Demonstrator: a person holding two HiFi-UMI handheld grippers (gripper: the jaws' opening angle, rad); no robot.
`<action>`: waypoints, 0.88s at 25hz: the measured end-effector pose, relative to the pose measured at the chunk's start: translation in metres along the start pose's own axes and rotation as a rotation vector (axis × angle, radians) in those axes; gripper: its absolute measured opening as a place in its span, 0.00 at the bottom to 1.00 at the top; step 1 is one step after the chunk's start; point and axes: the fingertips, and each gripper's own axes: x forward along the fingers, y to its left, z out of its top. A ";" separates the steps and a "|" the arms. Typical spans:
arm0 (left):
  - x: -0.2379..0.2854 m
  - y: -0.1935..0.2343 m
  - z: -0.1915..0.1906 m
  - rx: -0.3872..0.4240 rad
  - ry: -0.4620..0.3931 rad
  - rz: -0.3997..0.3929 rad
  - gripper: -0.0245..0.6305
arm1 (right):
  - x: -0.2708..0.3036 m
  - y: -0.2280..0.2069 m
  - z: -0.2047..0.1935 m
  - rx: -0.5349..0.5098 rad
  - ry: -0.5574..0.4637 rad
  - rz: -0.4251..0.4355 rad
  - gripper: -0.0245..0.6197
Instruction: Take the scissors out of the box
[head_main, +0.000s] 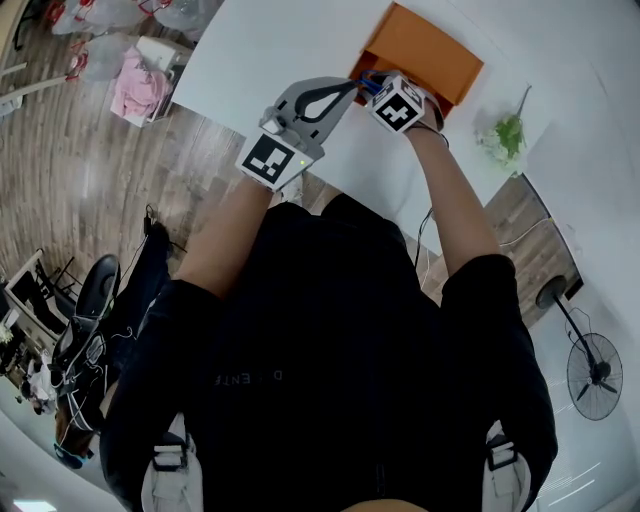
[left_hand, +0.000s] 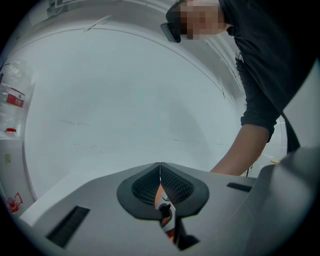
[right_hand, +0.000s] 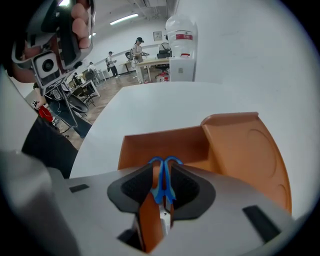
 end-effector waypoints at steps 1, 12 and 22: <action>0.000 0.001 -0.001 -0.003 0.001 0.003 0.07 | 0.004 -0.001 -0.002 -0.004 0.011 0.002 0.23; -0.005 0.001 -0.004 -0.016 0.011 0.029 0.07 | 0.021 -0.004 -0.011 -0.046 0.082 0.011 0.23; -0.020 0.005 -0.002 -0.020 0.023 0.046 0.07 | 0.022 -0.006 -0.003 -0.038 0.034 -0.041 0.17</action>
